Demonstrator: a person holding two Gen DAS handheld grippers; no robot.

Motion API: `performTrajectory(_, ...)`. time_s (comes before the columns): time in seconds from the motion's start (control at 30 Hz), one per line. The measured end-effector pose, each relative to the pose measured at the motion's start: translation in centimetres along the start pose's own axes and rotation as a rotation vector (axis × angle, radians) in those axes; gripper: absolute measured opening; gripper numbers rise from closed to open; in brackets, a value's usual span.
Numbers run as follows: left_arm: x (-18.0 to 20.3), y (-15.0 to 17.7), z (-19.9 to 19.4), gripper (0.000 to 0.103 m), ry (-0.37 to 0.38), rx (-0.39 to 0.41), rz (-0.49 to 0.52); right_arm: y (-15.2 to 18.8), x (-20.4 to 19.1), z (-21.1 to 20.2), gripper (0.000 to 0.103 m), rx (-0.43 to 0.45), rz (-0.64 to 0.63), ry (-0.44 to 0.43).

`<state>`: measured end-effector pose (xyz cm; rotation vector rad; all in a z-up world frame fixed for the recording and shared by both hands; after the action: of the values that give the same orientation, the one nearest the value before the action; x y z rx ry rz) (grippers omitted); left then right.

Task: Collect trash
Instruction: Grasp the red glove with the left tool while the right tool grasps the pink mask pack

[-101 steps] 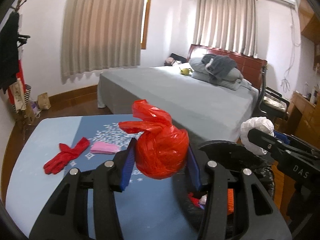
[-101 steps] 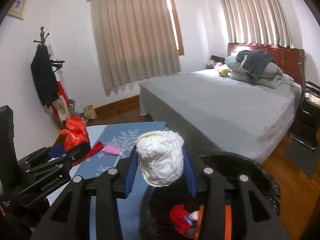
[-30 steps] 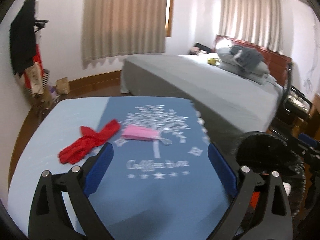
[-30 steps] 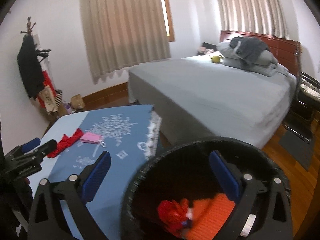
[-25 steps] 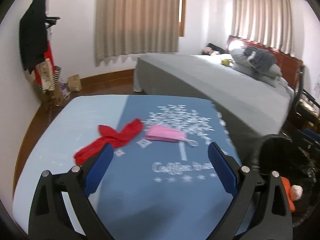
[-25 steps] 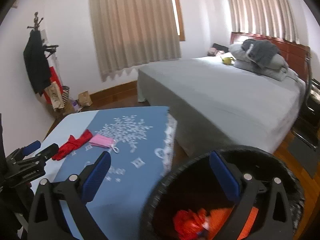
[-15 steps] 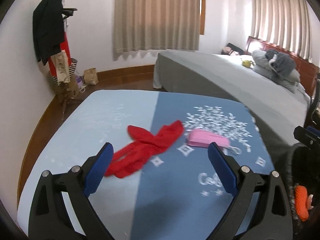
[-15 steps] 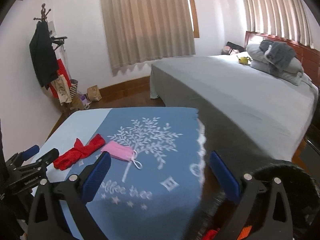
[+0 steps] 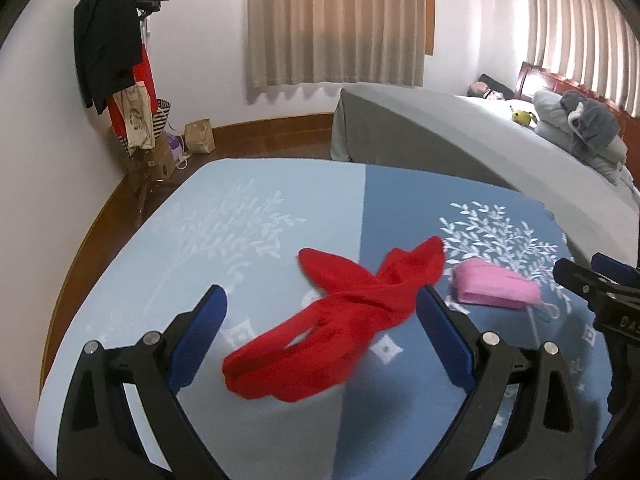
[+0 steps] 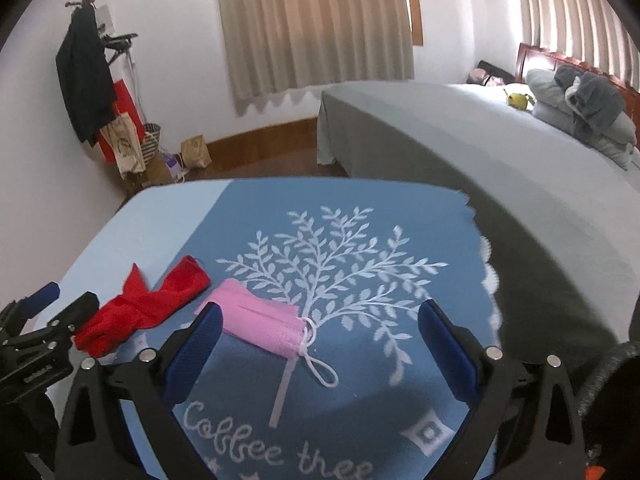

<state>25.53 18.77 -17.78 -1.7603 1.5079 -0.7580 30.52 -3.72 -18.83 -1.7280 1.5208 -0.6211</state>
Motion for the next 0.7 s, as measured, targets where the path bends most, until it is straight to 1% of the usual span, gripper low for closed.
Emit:
performTrajectory(0.23, -0.8, 0.4, 1.5, 0.093, 0.002, -0.024, -0.018, 0.5, -0.7, 3.1, 0.088, -0.069, -0.01, -0.021)
performTrajectory(0.4, -0.4, 0.5, 2.3, 0.093, 0.016, -0.036, -0.014, 1.0, -1.2, 4.4, 0.078, -0.125, -0.031, -0.048)
performTrajectory(0.47, -0.2, 0.4, 2.8, 0.093, 0.025, -0.046, -0.015, 1.2, -1.3, 4.6, 0.071, -0.14, -0.033, -0.062)
performTrajectory(0.5, -0.1, 0.4, 3.0, 0.093, 0.026, -0.051, -0.014, 1.3, -1.2, 4.7, 0.07, -0.146, -0.033, -0.071)
performTrajectory(0.6, 0.1, 0.3, 3.8, 0.093, 0.029, -0.075, -0.011, 1.5, -1.3, 4.6, 0.061, -0.146, -0.04, -0.086)
performTrajectory(0.67, 0.2, 0.4, 4.3, 0.092, 0.032, -0.098, -0.005, 1.6, -1.7, 4.6, 0.049, -0.147, -0.047, -0.093)
performTrajectory(0.7, 0.3, 0.4, 4.5, 0.092, 0.034, -0.11, -0.001, 1.7, -1.8, 4.5, 0.047, -0.147, -0.054, -0.099)
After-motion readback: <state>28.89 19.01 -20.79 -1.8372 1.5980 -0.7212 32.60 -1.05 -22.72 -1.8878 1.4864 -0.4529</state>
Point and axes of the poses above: each gripper's, at about its wrist camera, not at the fingertips, and z roughly the way its jaws point, x to its right, y to its underside, the point moved 1 cm from there along z, roughly the way its jaws point, and after that the axes turned 3 degrees about x, right-handed, at the moved point
